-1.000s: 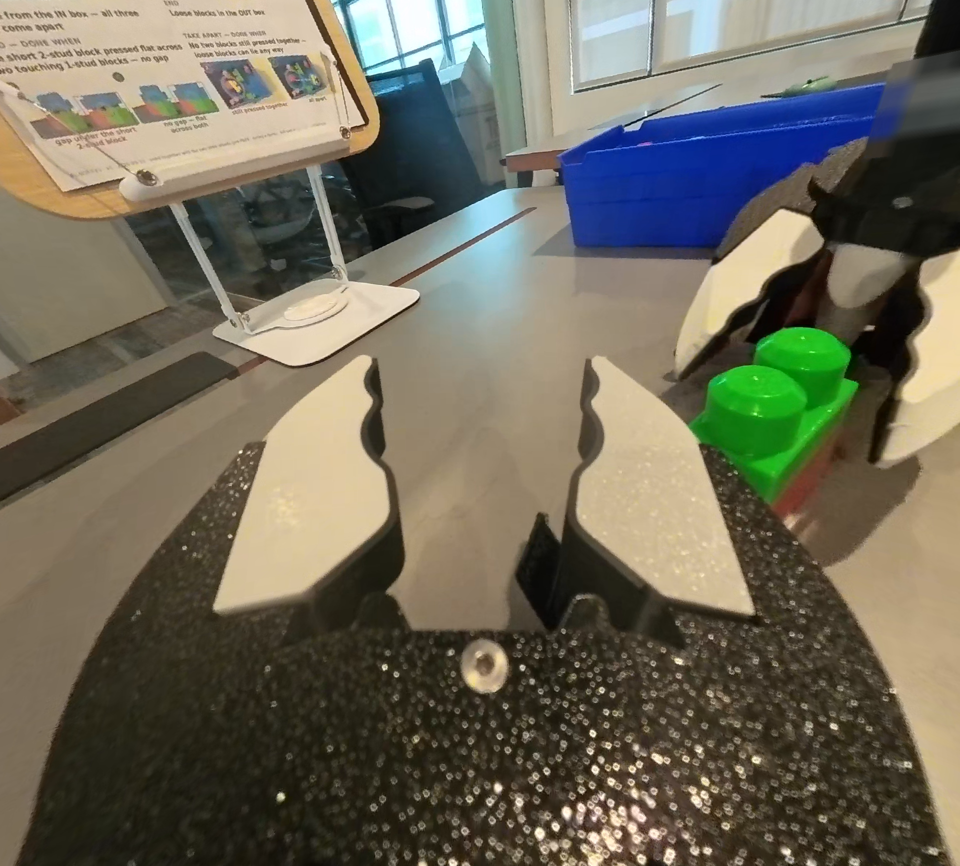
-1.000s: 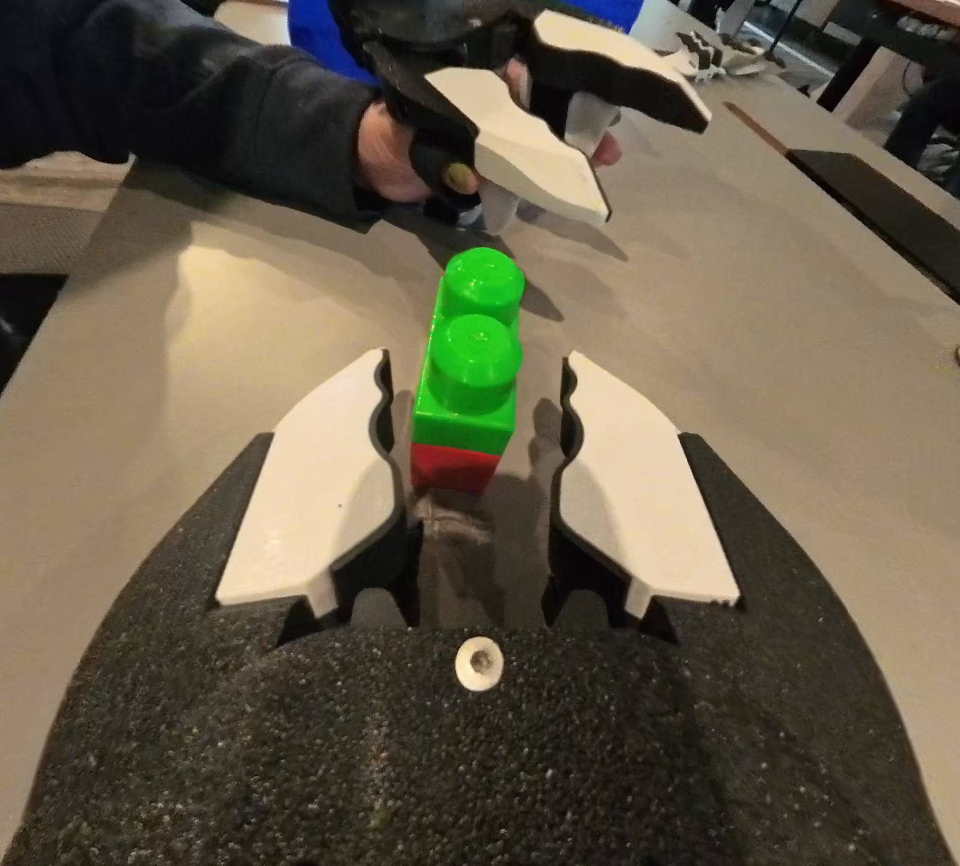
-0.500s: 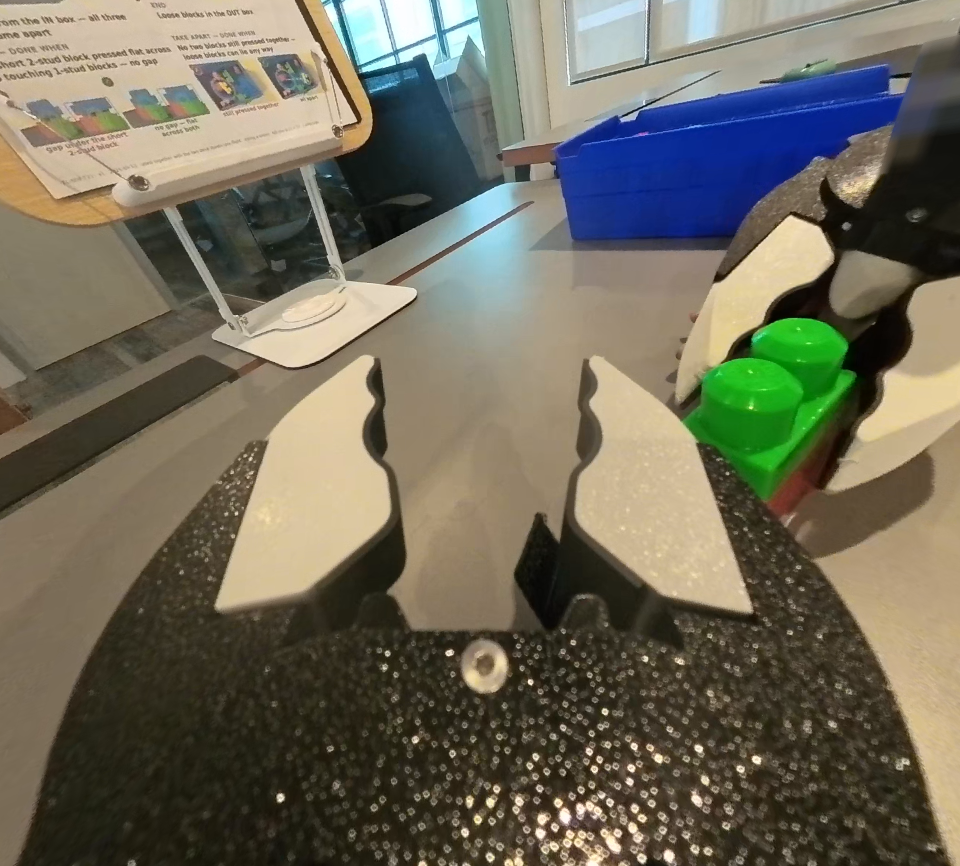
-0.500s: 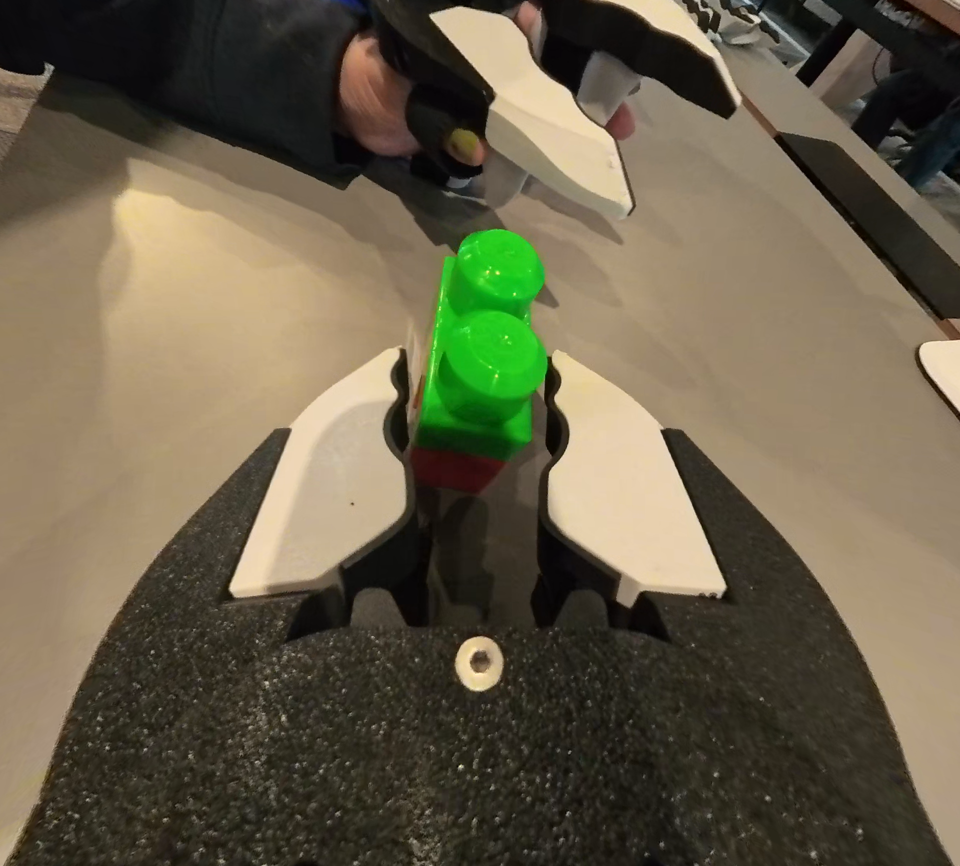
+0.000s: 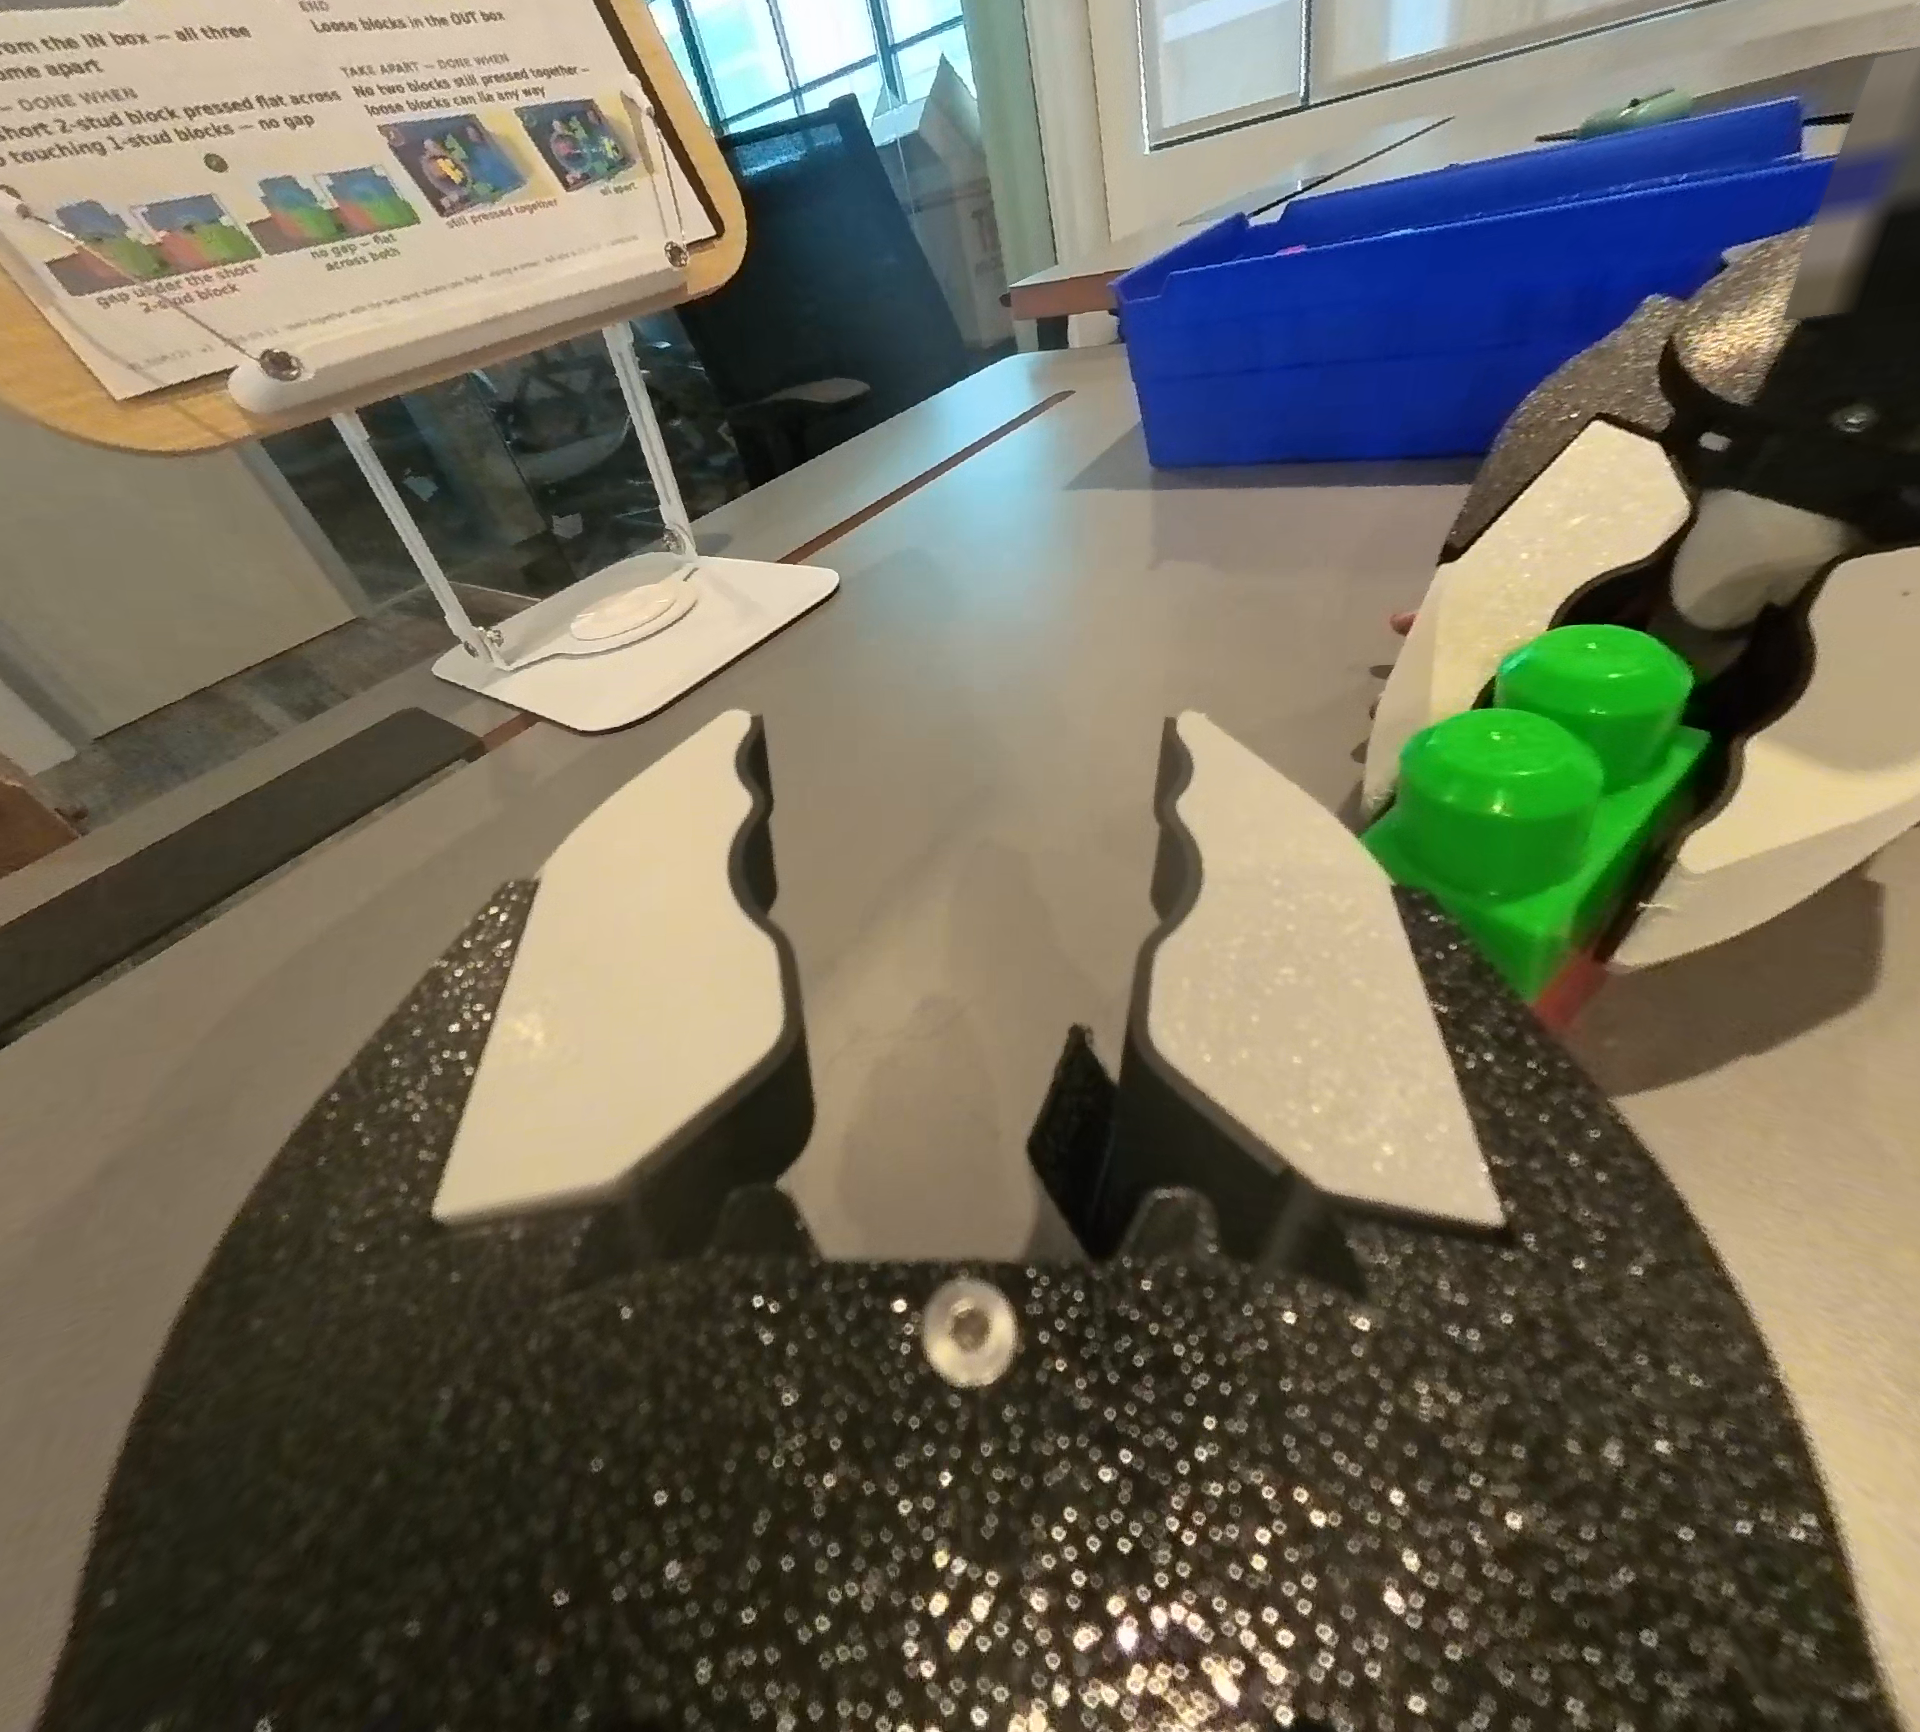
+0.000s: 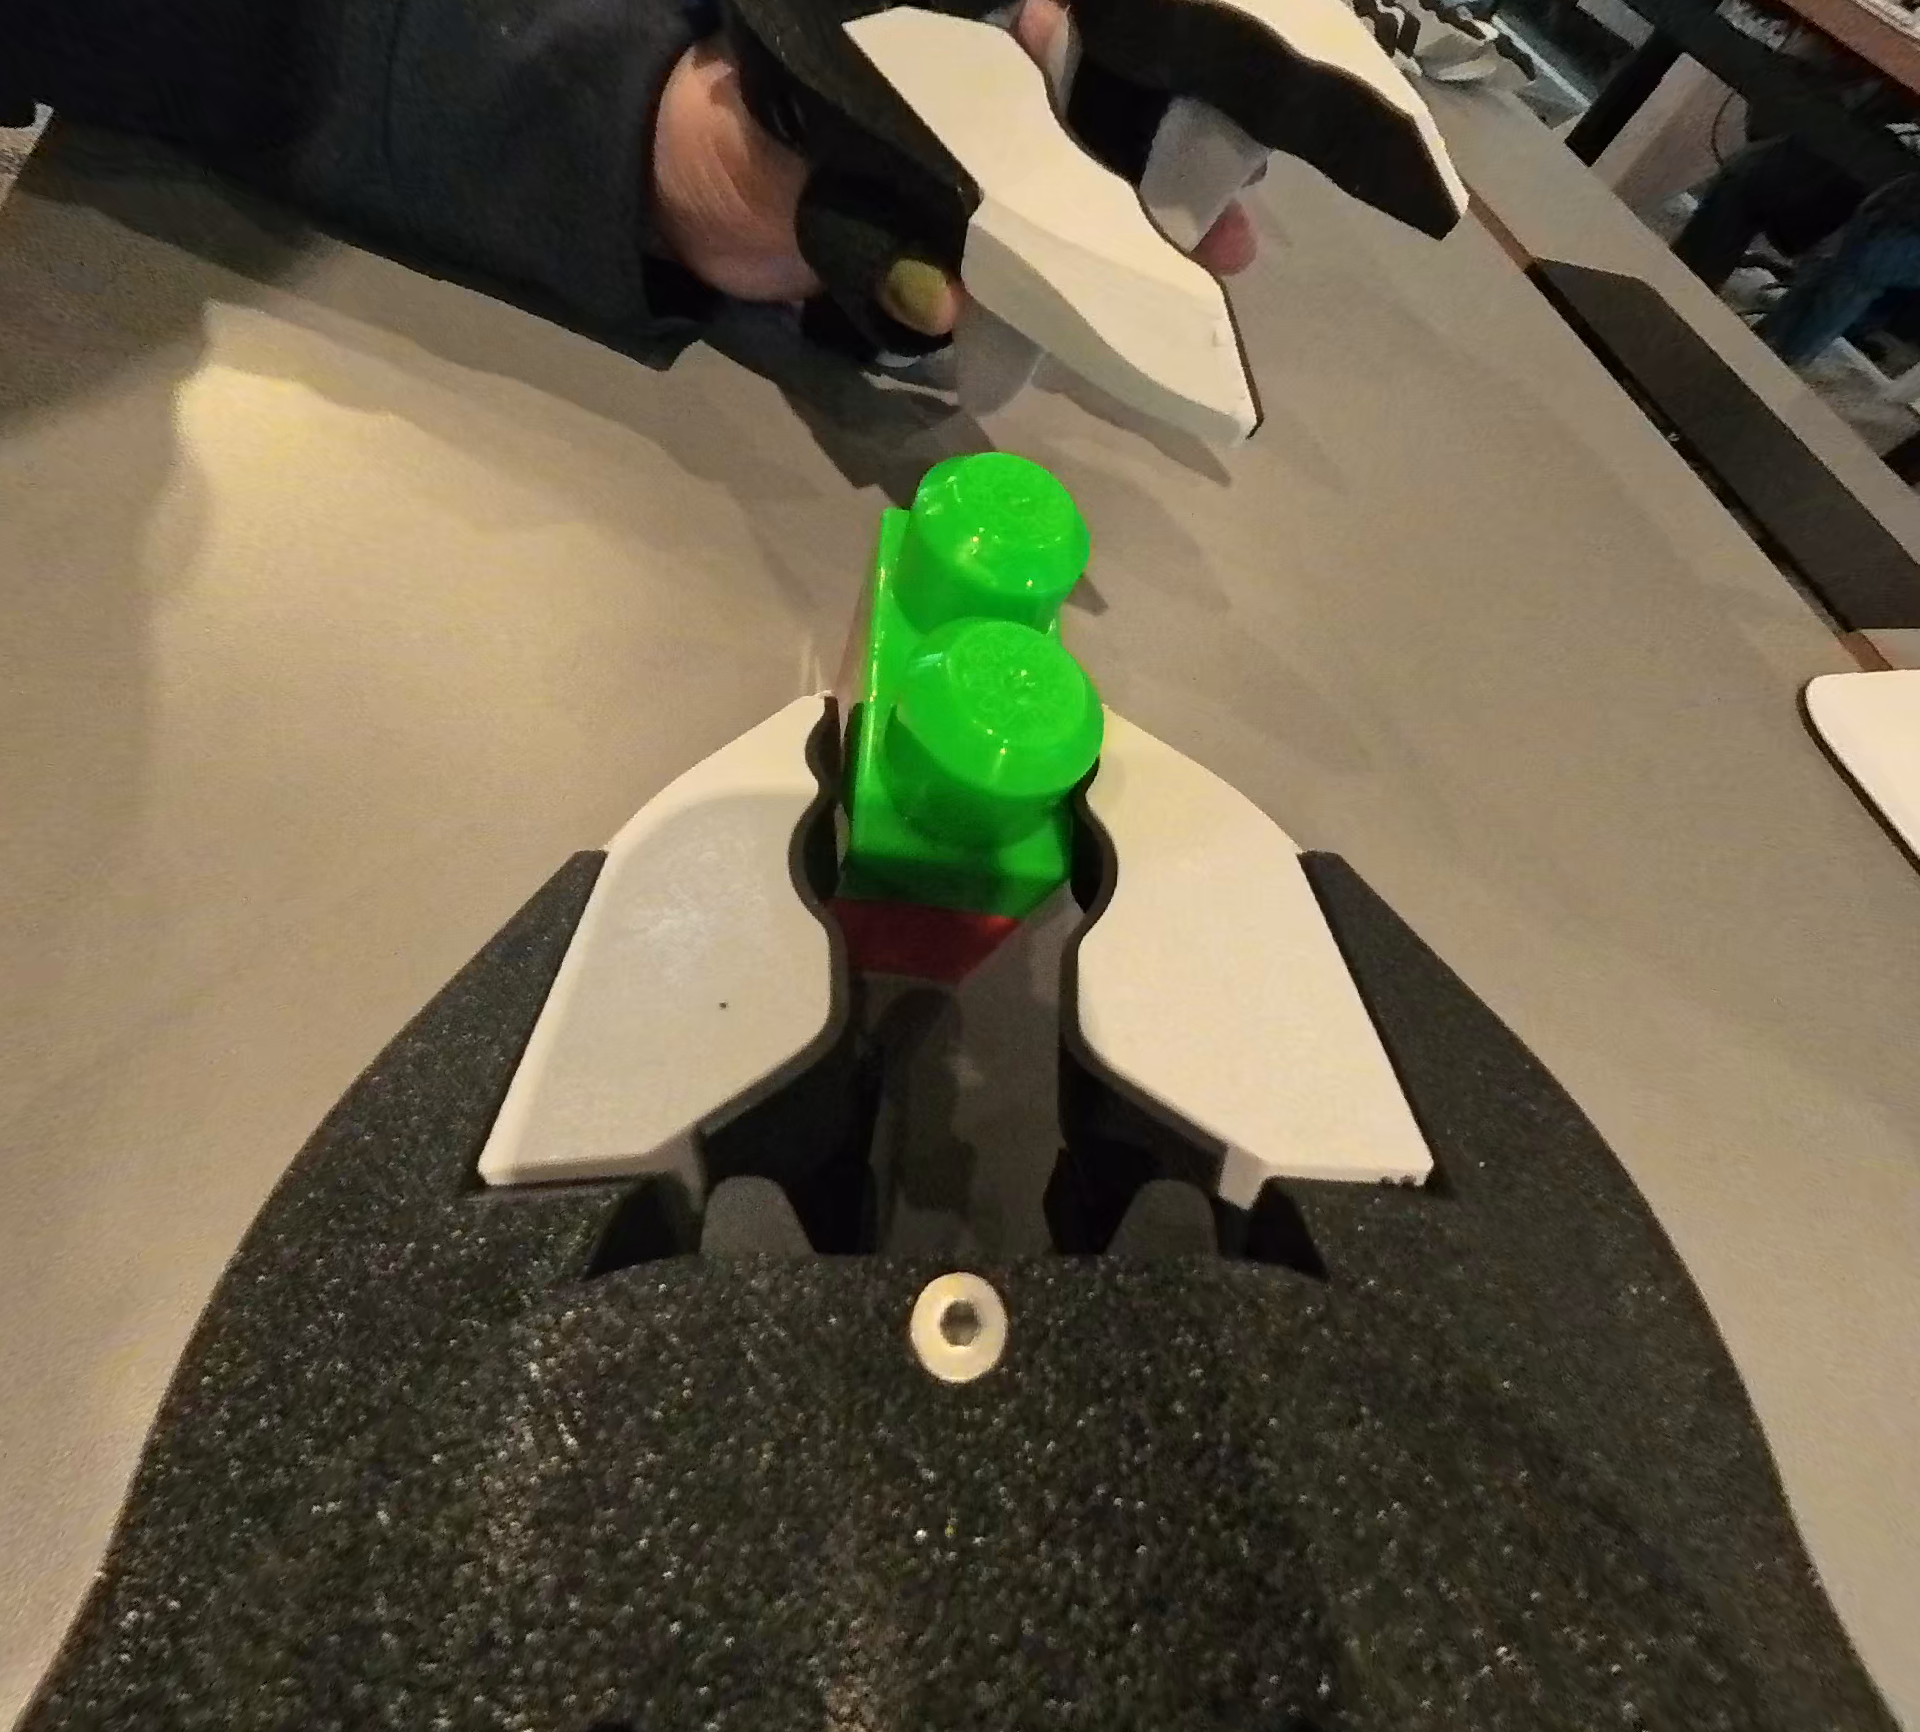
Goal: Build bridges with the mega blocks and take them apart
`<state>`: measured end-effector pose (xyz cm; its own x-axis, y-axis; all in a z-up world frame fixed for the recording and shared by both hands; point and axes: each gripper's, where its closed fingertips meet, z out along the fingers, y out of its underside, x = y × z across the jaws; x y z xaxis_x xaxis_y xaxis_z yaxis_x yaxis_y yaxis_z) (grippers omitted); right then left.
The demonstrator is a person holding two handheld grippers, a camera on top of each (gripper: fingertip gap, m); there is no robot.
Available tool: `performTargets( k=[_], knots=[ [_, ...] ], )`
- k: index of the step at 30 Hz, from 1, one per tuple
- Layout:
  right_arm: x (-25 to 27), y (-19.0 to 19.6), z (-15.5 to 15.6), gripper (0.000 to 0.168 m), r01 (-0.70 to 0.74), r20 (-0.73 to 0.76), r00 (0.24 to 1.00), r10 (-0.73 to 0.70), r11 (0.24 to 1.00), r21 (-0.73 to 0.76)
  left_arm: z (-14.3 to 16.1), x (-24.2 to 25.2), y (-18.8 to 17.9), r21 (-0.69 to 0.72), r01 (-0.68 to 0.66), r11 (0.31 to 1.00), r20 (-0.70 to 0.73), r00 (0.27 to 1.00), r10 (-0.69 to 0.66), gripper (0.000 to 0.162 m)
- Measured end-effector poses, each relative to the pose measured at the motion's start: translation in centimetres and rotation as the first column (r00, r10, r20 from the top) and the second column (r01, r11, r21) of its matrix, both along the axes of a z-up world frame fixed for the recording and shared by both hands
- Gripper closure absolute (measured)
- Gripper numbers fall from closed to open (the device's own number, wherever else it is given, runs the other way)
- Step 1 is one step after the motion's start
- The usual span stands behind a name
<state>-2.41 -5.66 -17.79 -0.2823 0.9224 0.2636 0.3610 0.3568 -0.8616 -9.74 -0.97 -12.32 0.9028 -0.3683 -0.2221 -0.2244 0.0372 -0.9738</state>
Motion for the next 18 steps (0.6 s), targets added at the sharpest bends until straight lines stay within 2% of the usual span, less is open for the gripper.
performTargets(
  k=[13,18],
  knots=[
    [-0.1,0.1,0.1,0.128,0.007,-0.011,1.000,-0.007,1.000,0.024,-0.1,0.1,0.0,0.000,0.000,1.000,-0.007,1.000,0.000,0.092],
    [0.0,0.7,1.6,0.128,0.033,-0.105,0.994,-0.031,0.999,0.015,0.0,0.1,0.0,0.002,0.000,1.000,-0.009,1.000,0.000,0.092]
  ],
)
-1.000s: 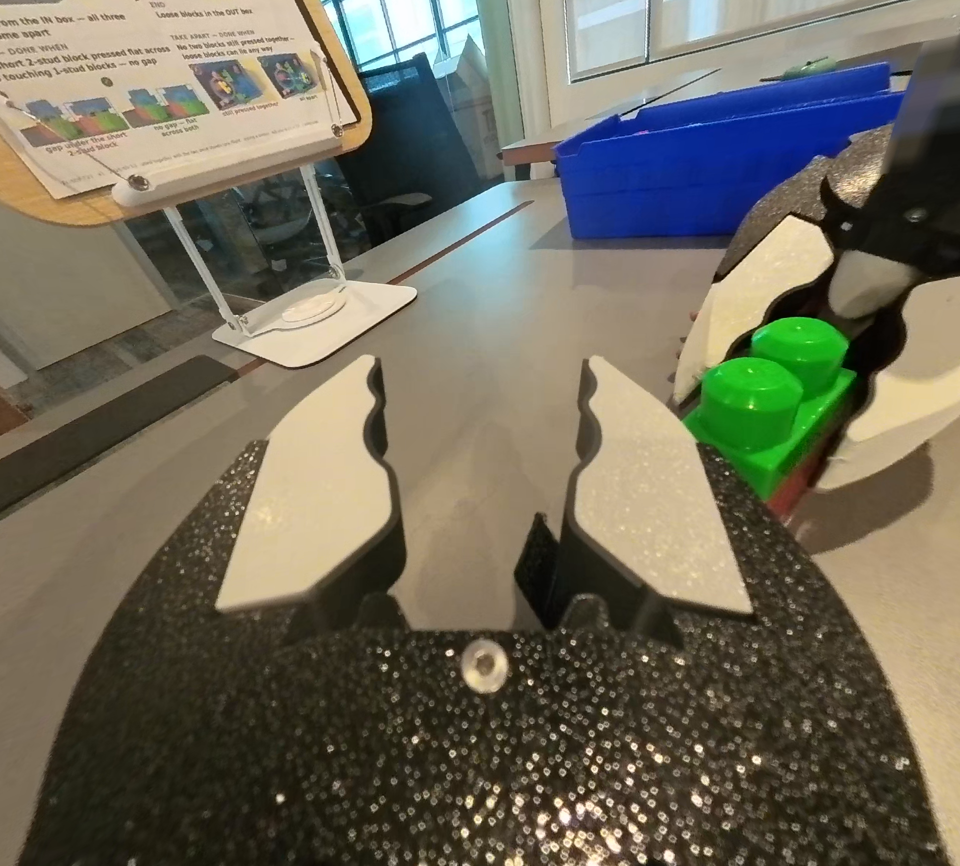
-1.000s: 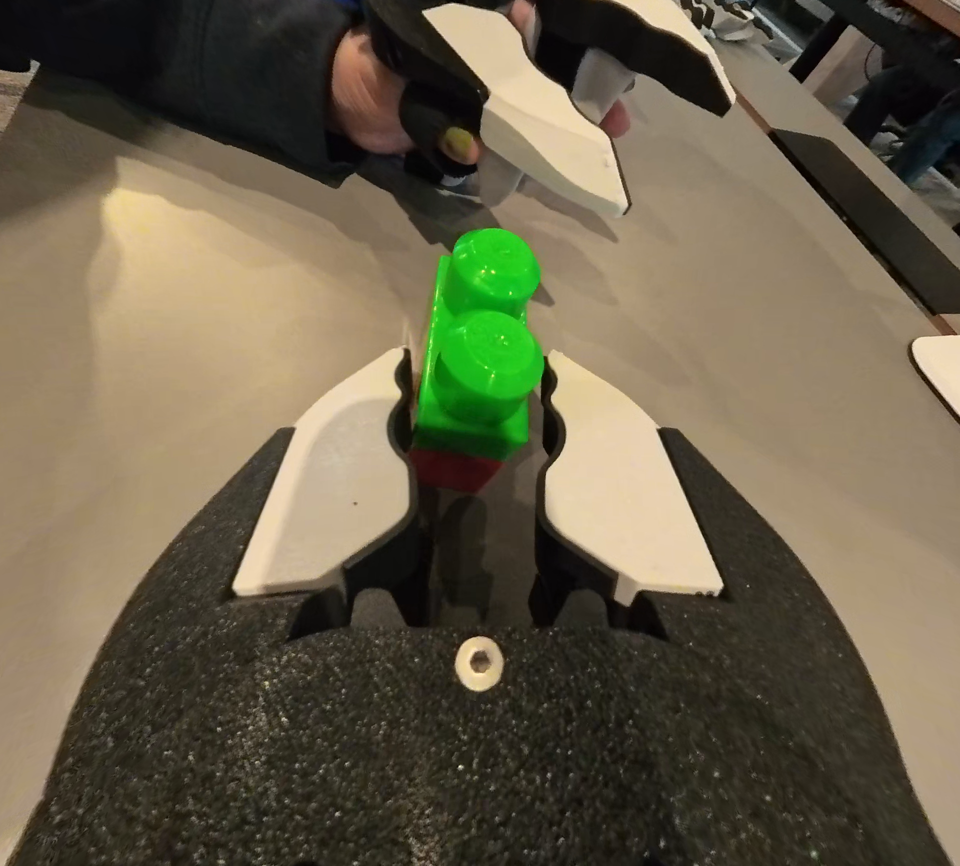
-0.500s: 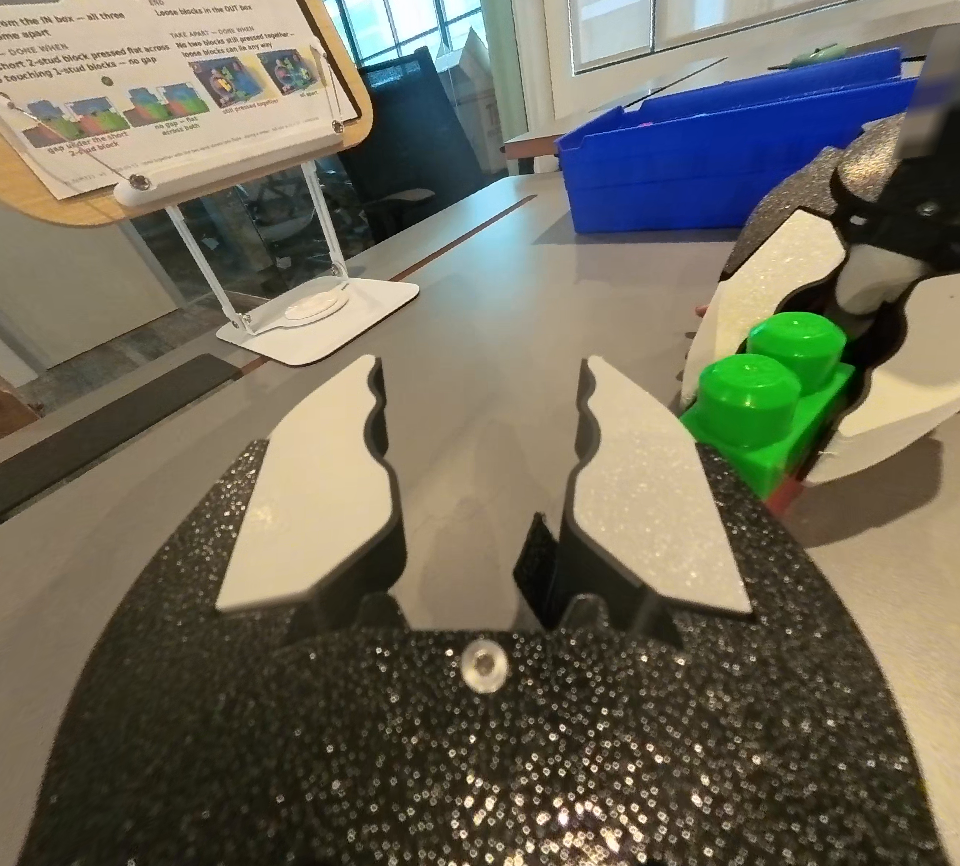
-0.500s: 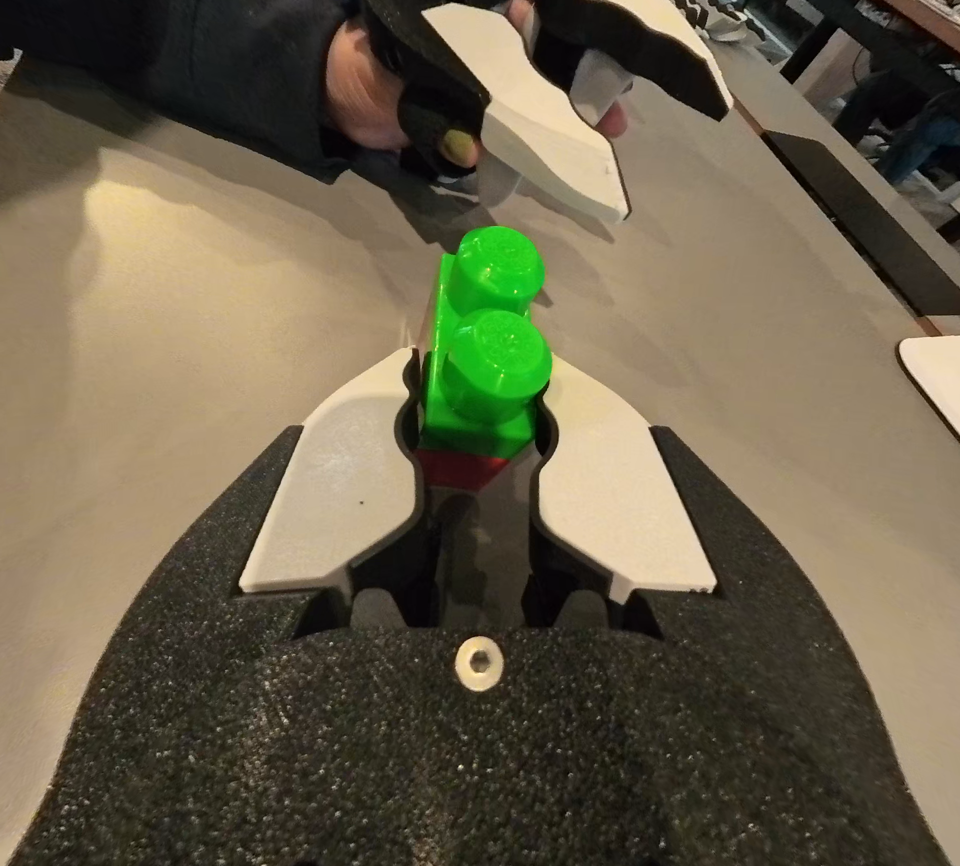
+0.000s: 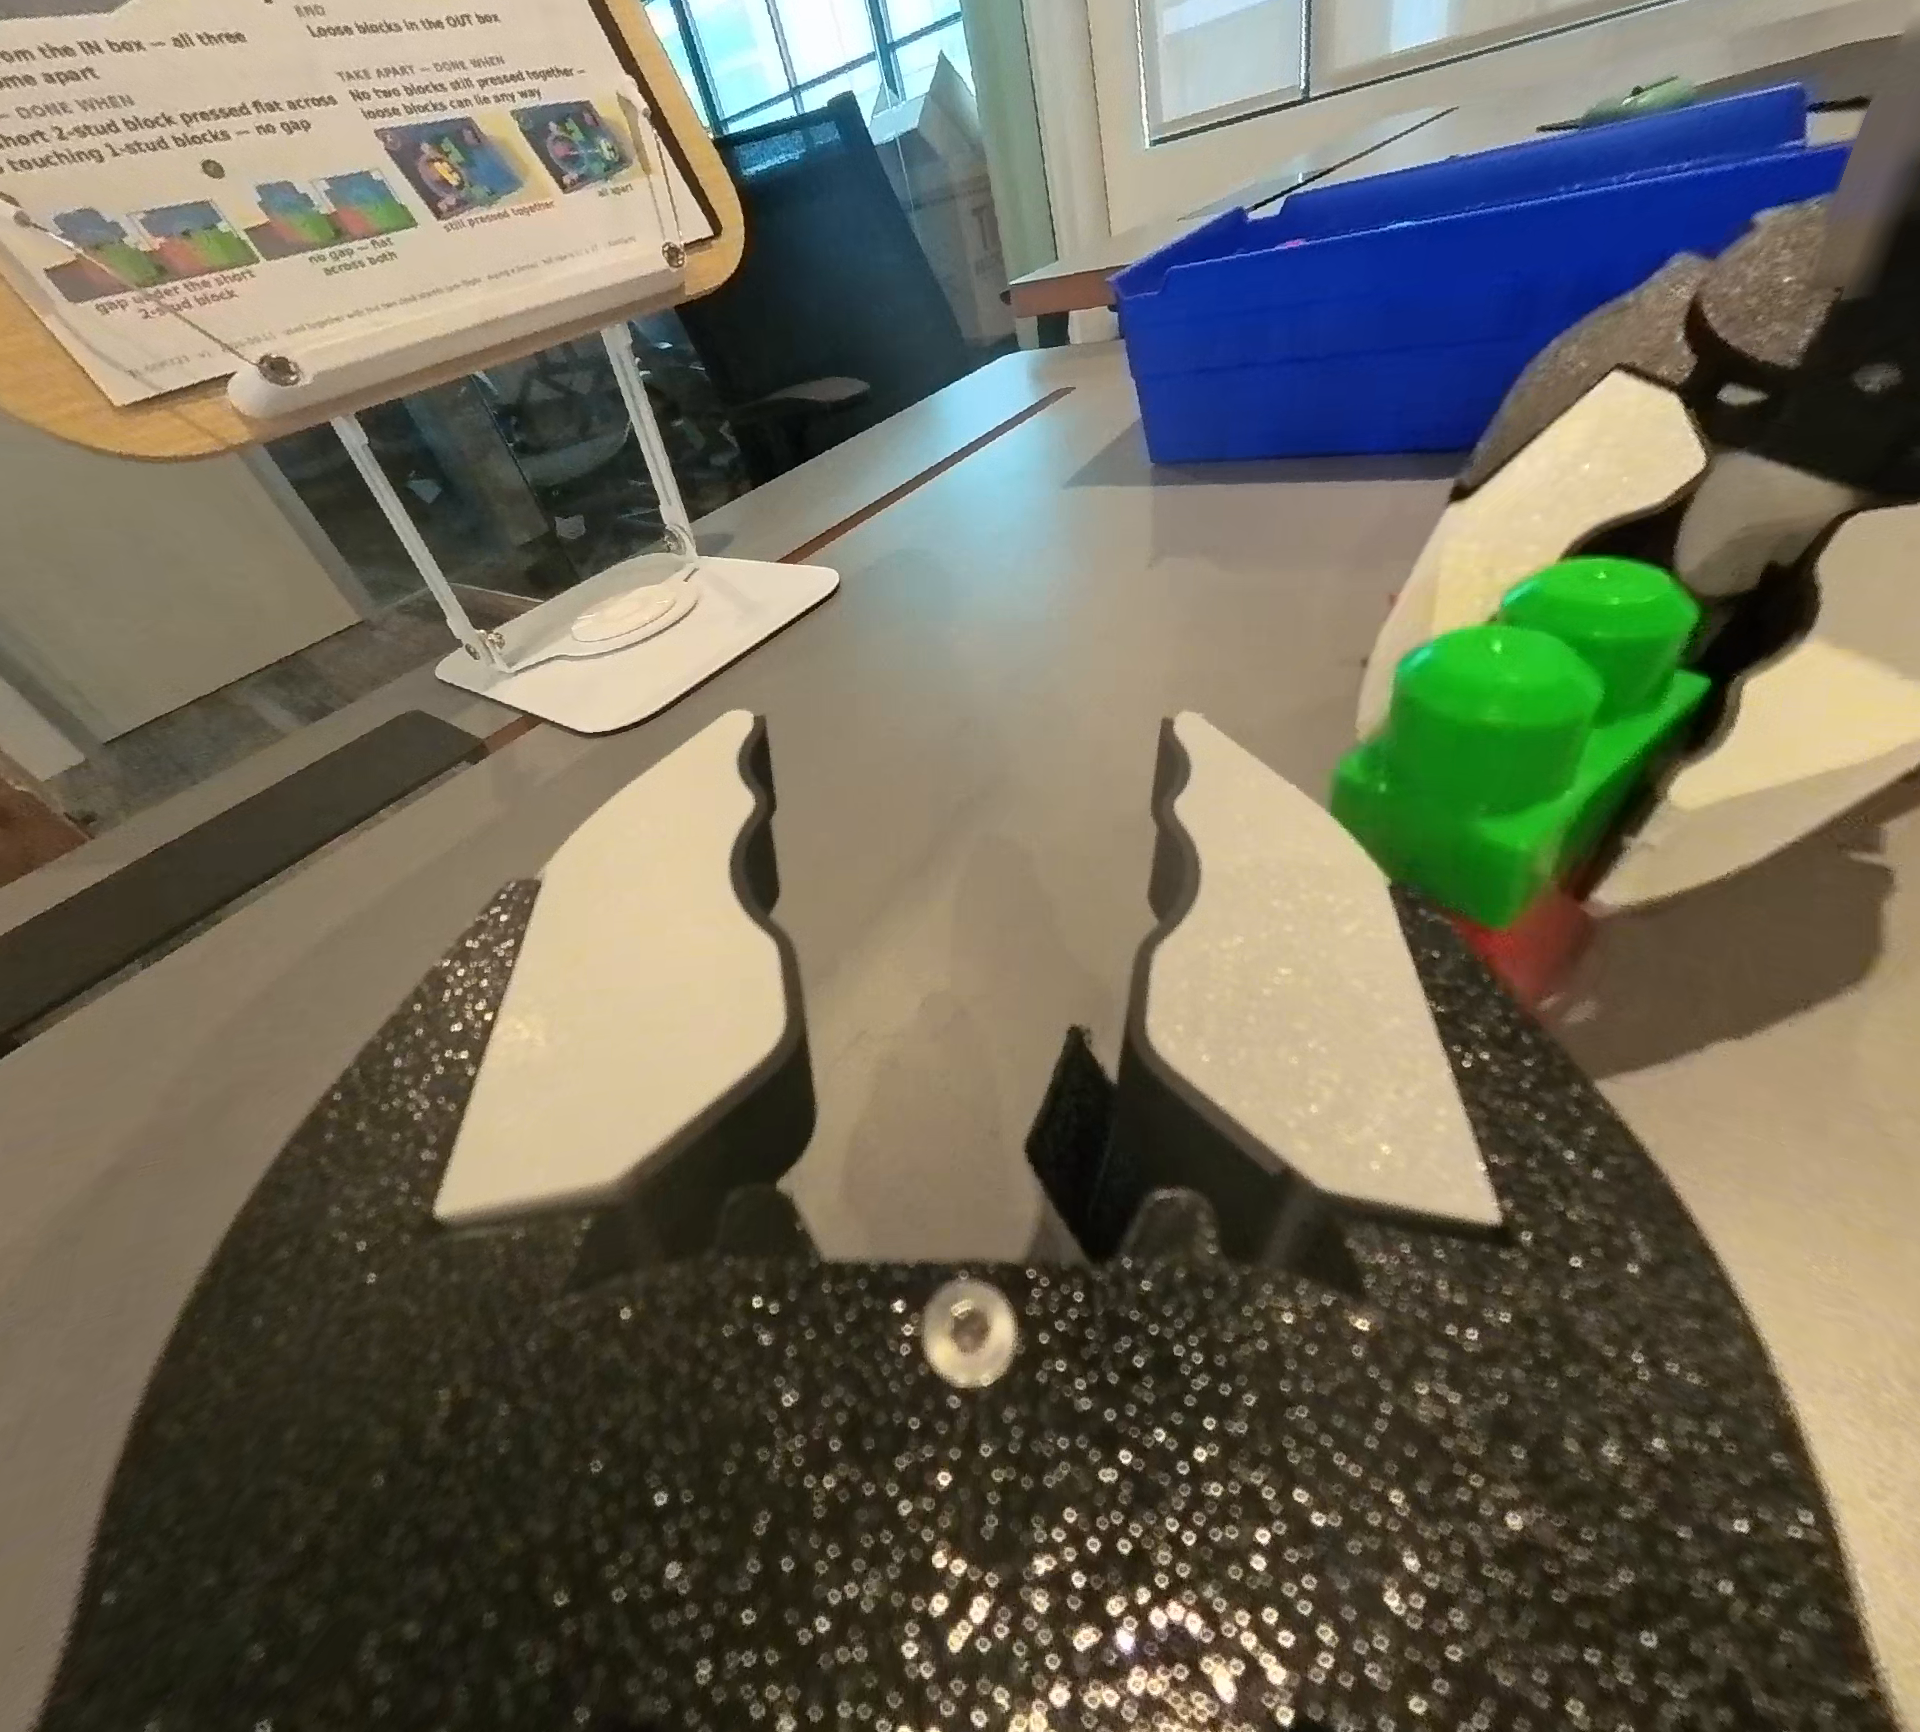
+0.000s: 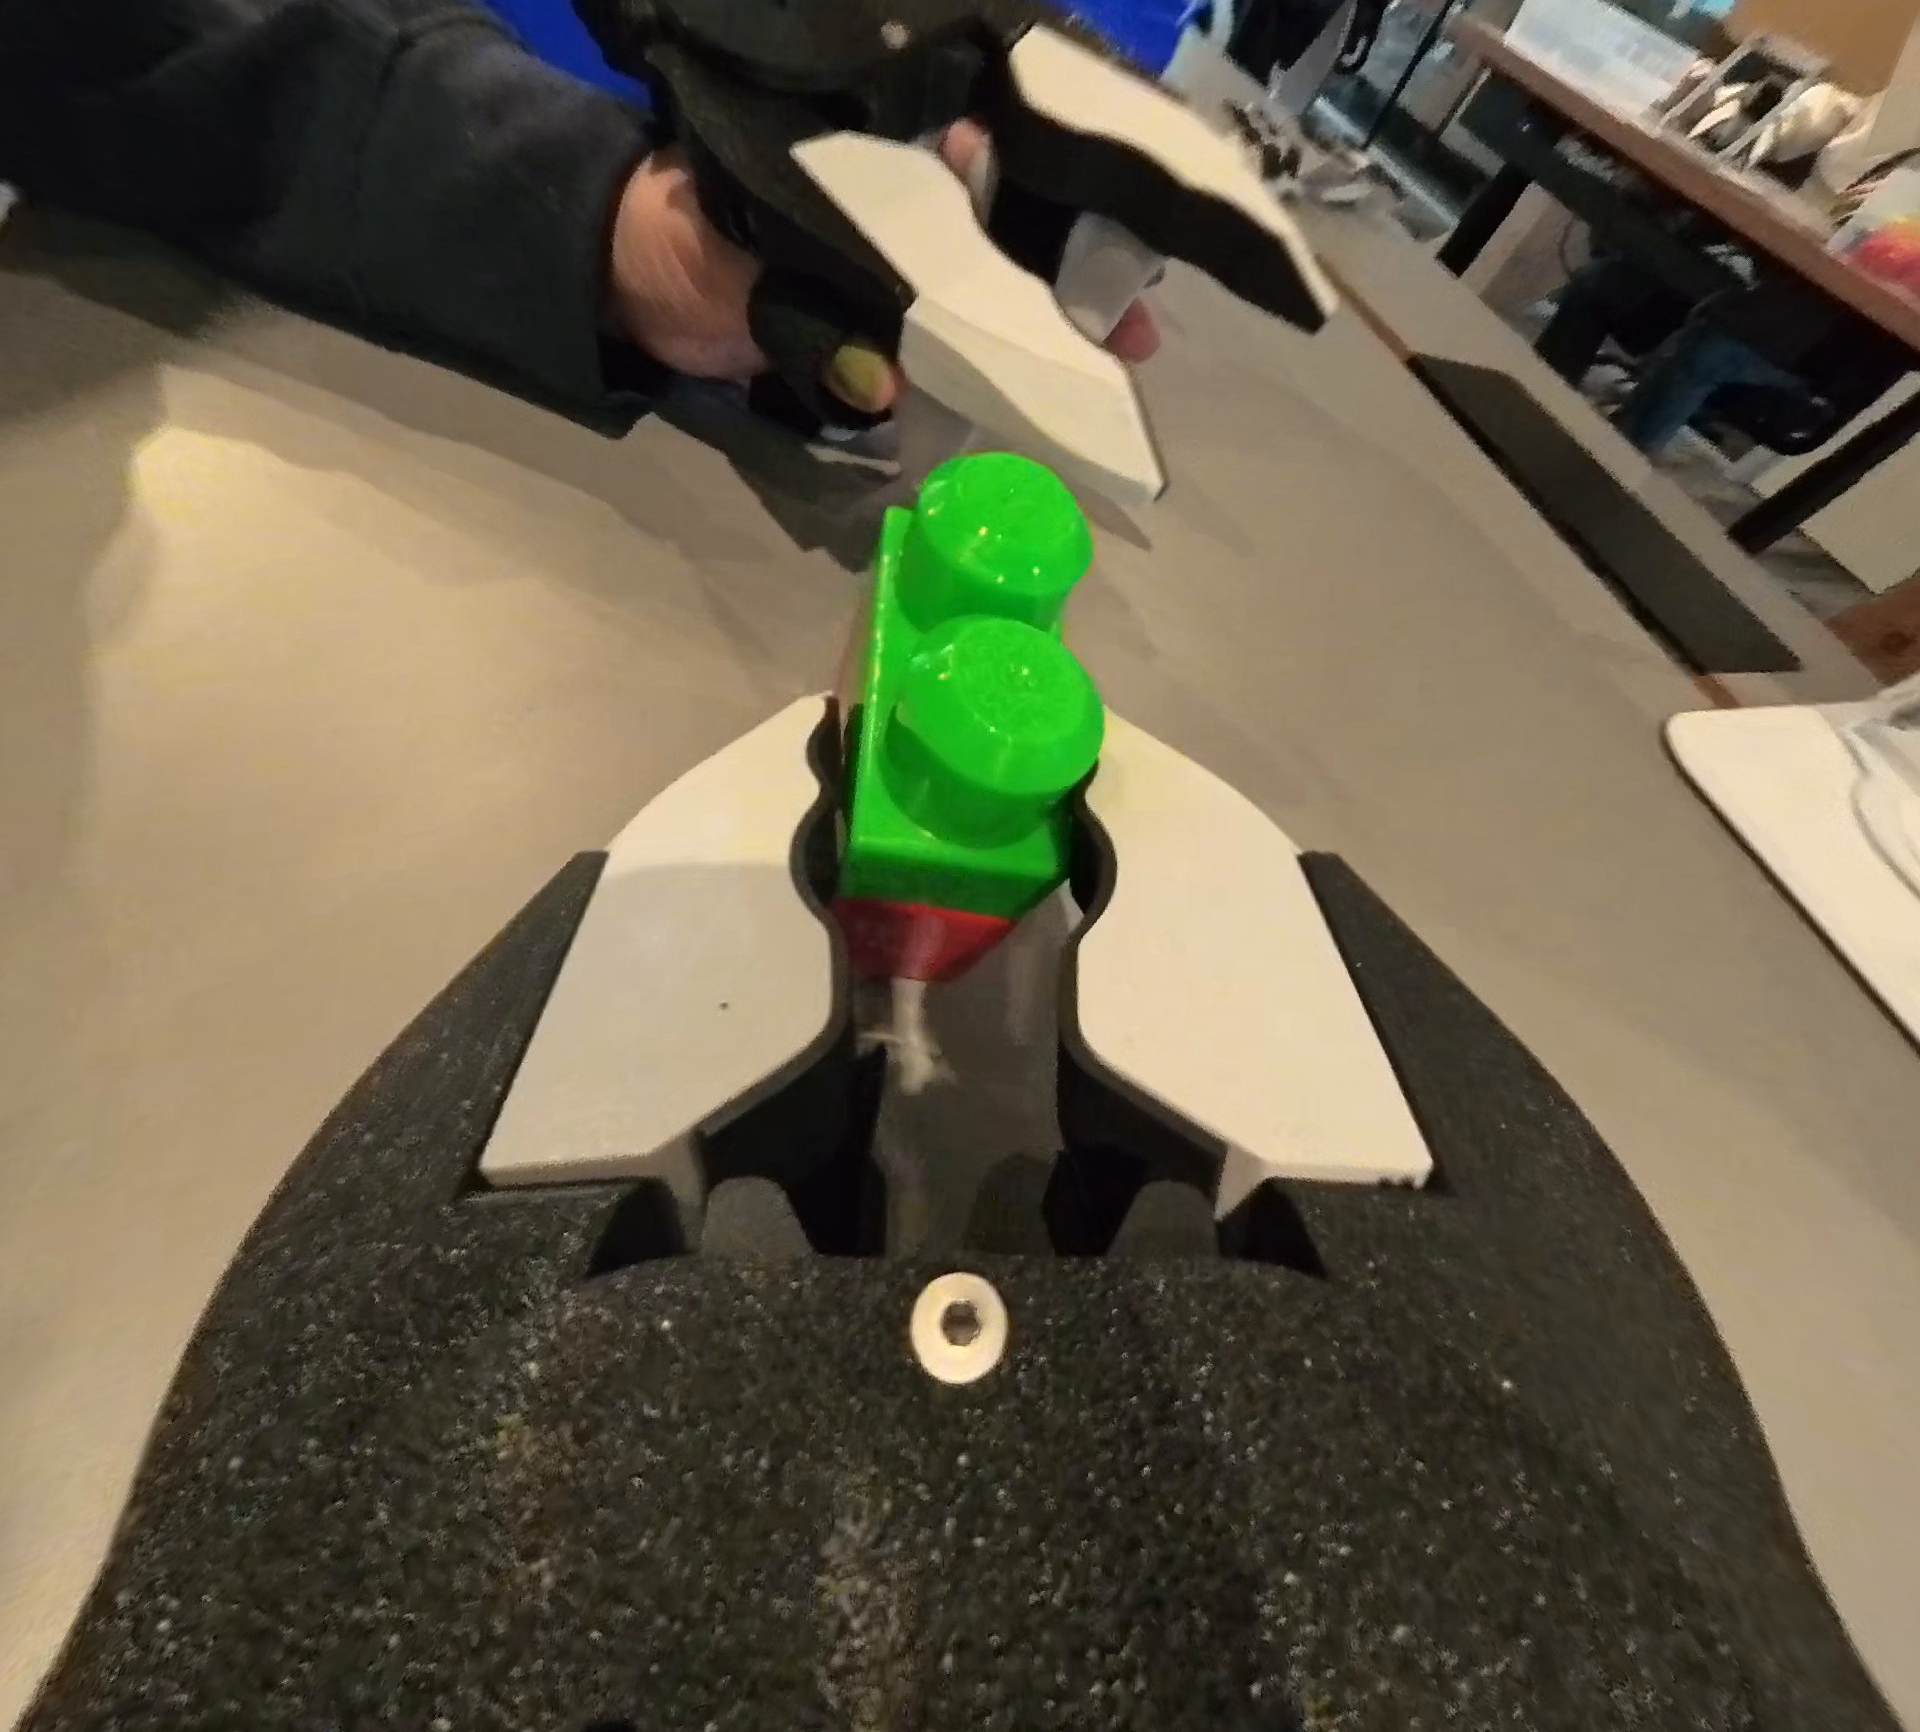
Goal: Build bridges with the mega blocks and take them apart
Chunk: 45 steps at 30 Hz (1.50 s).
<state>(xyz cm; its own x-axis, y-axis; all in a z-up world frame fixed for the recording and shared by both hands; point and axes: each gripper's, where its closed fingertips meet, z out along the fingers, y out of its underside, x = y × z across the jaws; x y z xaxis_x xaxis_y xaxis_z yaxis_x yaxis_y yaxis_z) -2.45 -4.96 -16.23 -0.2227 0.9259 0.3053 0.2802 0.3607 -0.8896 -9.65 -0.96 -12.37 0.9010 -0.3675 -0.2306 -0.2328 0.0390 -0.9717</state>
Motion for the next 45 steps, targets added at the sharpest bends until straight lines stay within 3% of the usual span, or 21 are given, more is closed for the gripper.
performTargets(
  k=[4,8,12,16,22,30,41,45],
  knots=[
    [1.0,1.3,3.1,0.128,0.042,-0.098,0.994,-0.043,0.999,-0.013,0.0,0.0,0.0,0.000,0.001,1.000,0.003,1.000,-0.001,0.093],
    [4.9,2.7,8.6,0.128,0.106,-0.251,0.963,-0.096,0.994,0.026,0.0,0.0,0.0,0.000,0.000,1.000,0.005,1.000,0.000,0.093],
    [12.2,5.7,13.2,0.128,0.266,-0.321,0.925,-0.203,0.949,0.167,0.0,0.0,0.0,-0.001,-0.001,1.000,0.002,1.000,0.001,0.093],
    [21.6,10.9,15.2,0.128,0.462,-0.267,0.879,-0.394,0.842,0.278,-0.1,0.1,0.1,-0.004,0.000,1.000,-0.017,1.000,0.000,0.093],
    [32.8,18.7,11.1,0.128,0.563,0.015,0.812,-0.584,0.789,0.247,-0.2,-0.1,0.3,-0.007,-0.025,1.000,-0.017,1.000,0.025,0.095],
    [36.9,23.9,4.2,0.128,0.546,0.308,0.742,-0.595,0.803,0.238,-0.2,-0.3,1.2,0.001,-0.089,0.996,-0.029,0.996,0.089,0.097],
    [36.4,24.4,-0.3,0.127,0.480,0.473,0.723,-0.504,0.858,0.181,-0.1,0.2,1.7,0.014,-0.121,0.993,-0.044,0.992,0.122,0.099],
    [36.9,23.6,-0.4,0.107,0.509,0.533,0.698,-0.479,0.855,0.102,-0.1,0.4,1.7,0.015,-0.119,0.993,-0.045,0.992,0.120,0.099]
  ],
)
